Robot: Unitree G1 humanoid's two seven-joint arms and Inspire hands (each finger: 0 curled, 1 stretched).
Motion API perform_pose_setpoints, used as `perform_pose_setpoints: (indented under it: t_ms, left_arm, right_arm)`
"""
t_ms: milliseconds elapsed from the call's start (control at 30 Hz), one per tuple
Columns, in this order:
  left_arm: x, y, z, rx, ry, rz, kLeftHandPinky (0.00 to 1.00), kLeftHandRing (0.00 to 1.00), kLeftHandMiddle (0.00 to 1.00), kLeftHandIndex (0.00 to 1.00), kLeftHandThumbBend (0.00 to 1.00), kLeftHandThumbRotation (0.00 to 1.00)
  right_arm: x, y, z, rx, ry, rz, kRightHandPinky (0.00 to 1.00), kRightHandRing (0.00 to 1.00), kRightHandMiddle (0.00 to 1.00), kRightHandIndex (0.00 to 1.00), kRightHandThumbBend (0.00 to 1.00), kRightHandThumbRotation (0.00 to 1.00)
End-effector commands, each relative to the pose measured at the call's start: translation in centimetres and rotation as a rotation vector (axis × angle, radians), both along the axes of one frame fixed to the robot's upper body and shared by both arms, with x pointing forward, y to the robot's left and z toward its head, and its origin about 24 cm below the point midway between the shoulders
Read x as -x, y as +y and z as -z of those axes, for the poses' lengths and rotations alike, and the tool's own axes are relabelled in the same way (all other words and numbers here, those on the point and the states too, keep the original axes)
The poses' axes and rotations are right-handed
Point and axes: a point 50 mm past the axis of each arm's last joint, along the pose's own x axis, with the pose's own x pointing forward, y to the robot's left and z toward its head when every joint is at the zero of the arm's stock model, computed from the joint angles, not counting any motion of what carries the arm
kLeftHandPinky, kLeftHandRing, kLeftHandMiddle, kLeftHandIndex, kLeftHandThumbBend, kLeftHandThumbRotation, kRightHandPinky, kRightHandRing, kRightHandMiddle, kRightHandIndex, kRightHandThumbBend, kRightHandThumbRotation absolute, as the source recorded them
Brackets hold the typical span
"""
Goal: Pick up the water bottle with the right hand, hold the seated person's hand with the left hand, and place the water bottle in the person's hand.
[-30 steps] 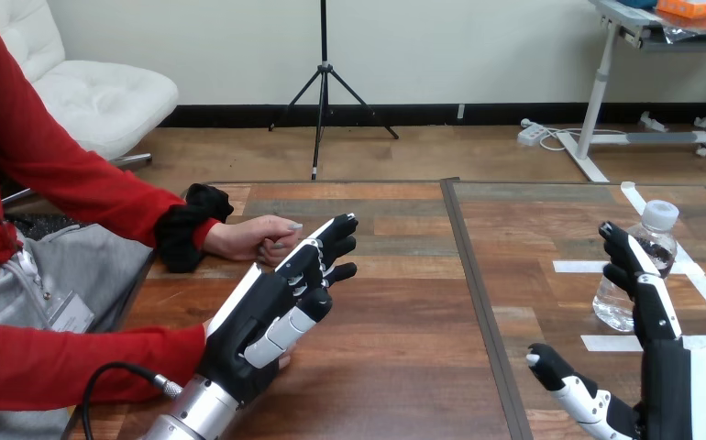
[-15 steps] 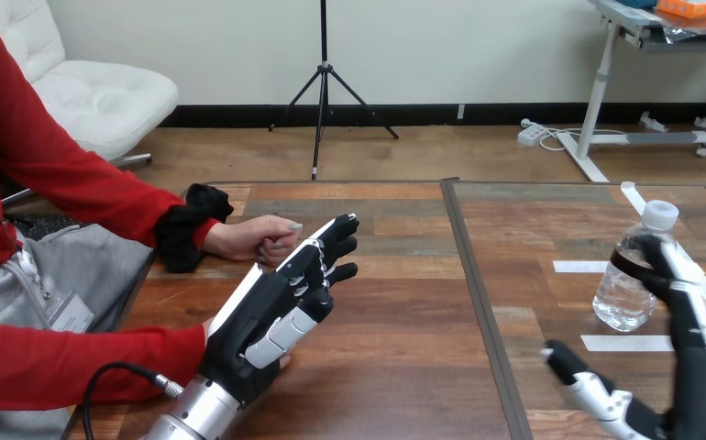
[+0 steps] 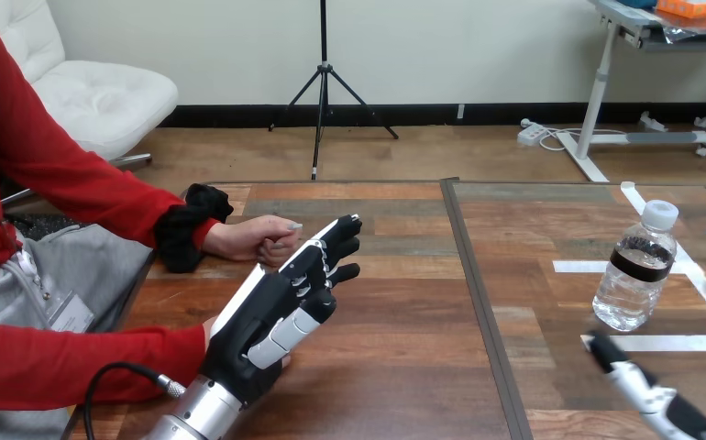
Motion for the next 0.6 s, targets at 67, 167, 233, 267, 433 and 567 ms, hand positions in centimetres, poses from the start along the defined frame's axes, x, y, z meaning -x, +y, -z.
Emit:
perform_pose_setpoints:
  t_ms: [67,167,233,267,433,567]
  left_arm:
    - [-1.0,-0.6,-1.5,-0.001,-0.080,0.011,0.91,0.96,0.96,0.93,1.00,0.79]
    - [-1.0,-0.5,-1.4,0.003,-0.078,0.012,0.91,0.96,0.96,0.93,1.00,0.79]
    - [-1.0,-0.6,-1.4,0.002,-0.079,0.011,0.91,0.96,0.96,0.93,1.00,0.79]
    - [-1.0,-0.6,-1.4,0.002,-0.079,0.011,0.91,0.96,0.96,0.93,1.00,0.79]
    - [-1.0,-0.6,-1.4,0.002,-0.080,0.010,0.91,0.96,0.96,0.93,1.00,0.79]
    - [-1.0,-0.6,-1.5,0.003,-0.082,0.009,0.92,0.96,0.96,0.93,1.00,0.79]
  right_arm:
    - [-1.0,-1.0,-1.0,-0.018,-0.070,0.044,0.88,0.92,0.92,0.93,1.00,0.45]
    - [-1.1,-1.3,-1.0,-0.033,-0.072,0.061,0.88,0.92,0.93,0.93,1.00,0.45]
    - [-1.2,-1.6,-1.0,-0.037,-0.070,0.074,0.89,0.93,0.93,0.94,1.00,0.45]
    - [-1.2,-1.7,-1.0,-0.038,-0.070,0.078,0.89,0.93,0.93,0.94,1.00,0.45]
    - [-1.5,-2.3,-0.9,-0.056,-0.065,0.100,0.89,0.93,0.94,0.95,1.00,0.46]
    - [-1.7,-2.7,-0.9,-0.068,-0.059,0.107,0.90,0.94,0.95,0.95,1.00,0.46]
